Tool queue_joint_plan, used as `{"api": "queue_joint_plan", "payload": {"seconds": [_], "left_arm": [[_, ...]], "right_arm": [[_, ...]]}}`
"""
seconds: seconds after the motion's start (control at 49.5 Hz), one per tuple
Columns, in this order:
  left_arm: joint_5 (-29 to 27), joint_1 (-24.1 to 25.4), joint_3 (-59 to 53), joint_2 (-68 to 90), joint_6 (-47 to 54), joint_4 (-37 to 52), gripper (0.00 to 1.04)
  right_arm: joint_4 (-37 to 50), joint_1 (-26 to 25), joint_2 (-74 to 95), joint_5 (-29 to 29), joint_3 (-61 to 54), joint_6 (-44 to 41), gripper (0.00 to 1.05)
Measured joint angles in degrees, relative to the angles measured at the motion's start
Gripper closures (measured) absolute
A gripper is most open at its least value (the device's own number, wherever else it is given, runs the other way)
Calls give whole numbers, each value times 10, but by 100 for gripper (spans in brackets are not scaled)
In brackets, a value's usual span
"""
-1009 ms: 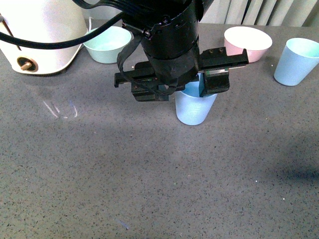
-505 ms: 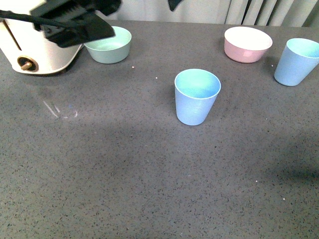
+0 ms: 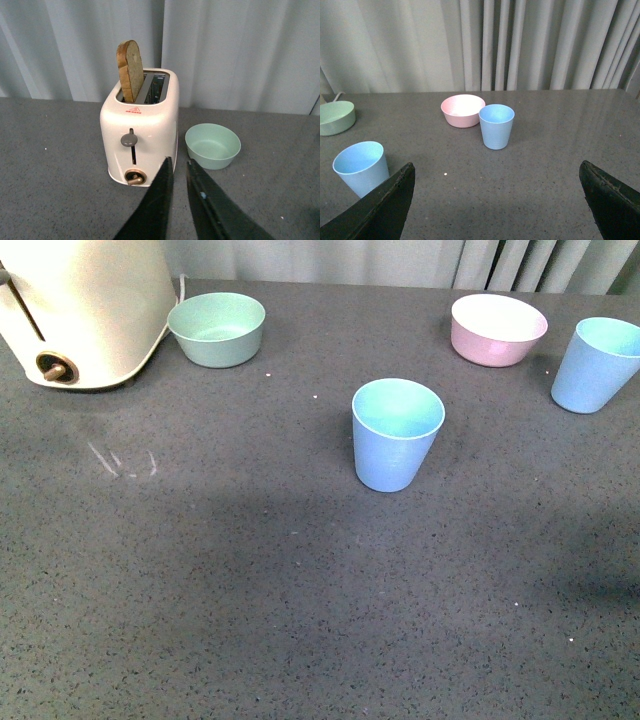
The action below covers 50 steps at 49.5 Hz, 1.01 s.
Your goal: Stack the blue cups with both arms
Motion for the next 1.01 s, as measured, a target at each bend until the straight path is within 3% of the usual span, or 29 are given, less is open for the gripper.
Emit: {"api": "queue_joint_plan", "payload": {"seconds": [0.061,0.545,0.585,0.666,1.009], "left_arm": [[13,9,-16,-21,2,-2,103],[87,87,-123,-226,7,-98,103],[123,110,-135,-232,7,-88,103],[132,137,-155,-253,8,-95,103],[139,139,-158,-376,8,-205,103]], "right_arm": [[0,0,0,0,0,0,9],[0,0,0,2,0,0,9],[0,0,0,2,0,0,9],[0,0,0,2,0,0,9],[0,0,0,2,0,0,9]]}}
